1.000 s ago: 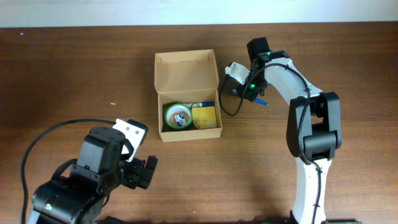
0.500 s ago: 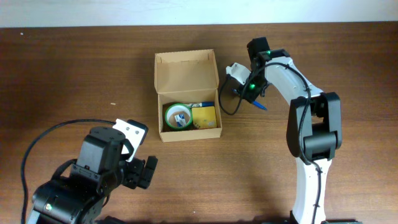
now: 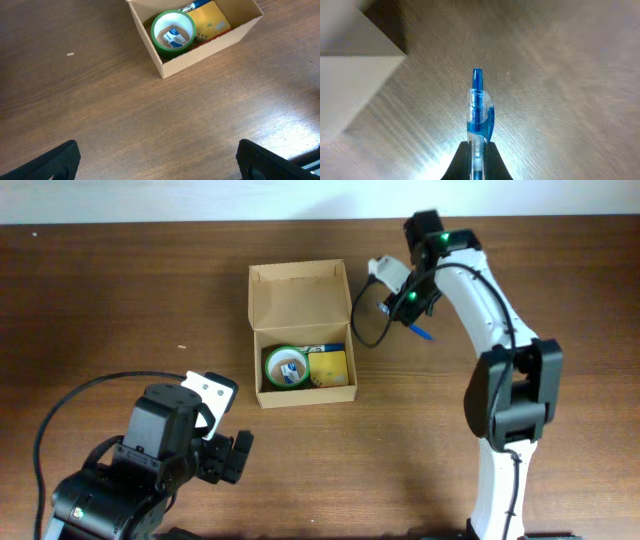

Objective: Pack container
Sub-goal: 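Carry the pen into the box and release it with the right gripper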

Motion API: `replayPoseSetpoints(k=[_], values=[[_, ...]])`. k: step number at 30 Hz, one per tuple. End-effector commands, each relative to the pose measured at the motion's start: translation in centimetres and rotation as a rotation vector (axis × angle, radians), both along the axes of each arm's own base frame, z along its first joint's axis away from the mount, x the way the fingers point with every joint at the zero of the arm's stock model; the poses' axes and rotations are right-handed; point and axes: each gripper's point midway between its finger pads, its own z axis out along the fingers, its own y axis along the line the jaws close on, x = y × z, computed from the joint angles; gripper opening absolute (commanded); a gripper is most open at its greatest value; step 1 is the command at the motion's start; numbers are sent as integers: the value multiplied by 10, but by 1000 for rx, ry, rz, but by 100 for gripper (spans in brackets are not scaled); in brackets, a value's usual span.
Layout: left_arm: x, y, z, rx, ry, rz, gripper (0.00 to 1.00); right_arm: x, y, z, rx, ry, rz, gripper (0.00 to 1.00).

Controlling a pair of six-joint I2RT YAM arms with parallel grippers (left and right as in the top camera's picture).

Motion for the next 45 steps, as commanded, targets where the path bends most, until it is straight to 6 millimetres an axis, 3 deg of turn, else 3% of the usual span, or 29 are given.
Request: replayPoseSetpoints(k=[1, 4, 8, 10, 14, 19, 24, 32, 45], values=[[1, -1, 7, -3, -21, -17, 100, 8, 15, 71, 77, -134, -30, 4], [1, -1, 7, -3, -21, -17, 100, 3, 28, 101, 105, -178, -2, 4], [1, -1, 7, -3, -21, -17, 100, -9, 66, 136, 173, -240, 85, 4], [1, -1, 7, -3, -21, -17, 99, -19, 89, 145, 186, -263, 153, 4], [1, -1, 7, -3, -21, -17, 99, -42, 129, 144, 181, -272, 311, 4], [1, -1, 6, -3, -21, -17, 100, -74, 174, 127, 151, -276, 573, 4], [1, -1, 7, -3, -21, -17, 100, -97, 195, 95, 102, -261, 806, 4], [1, -1, 7, -3, -21, -17, 100, -87, 199, 39, 44, -223, 825, 4], [1, -1, 7, -3, -21, -17, 100, -56, 208, -11, -5, -281, 810, 4]])
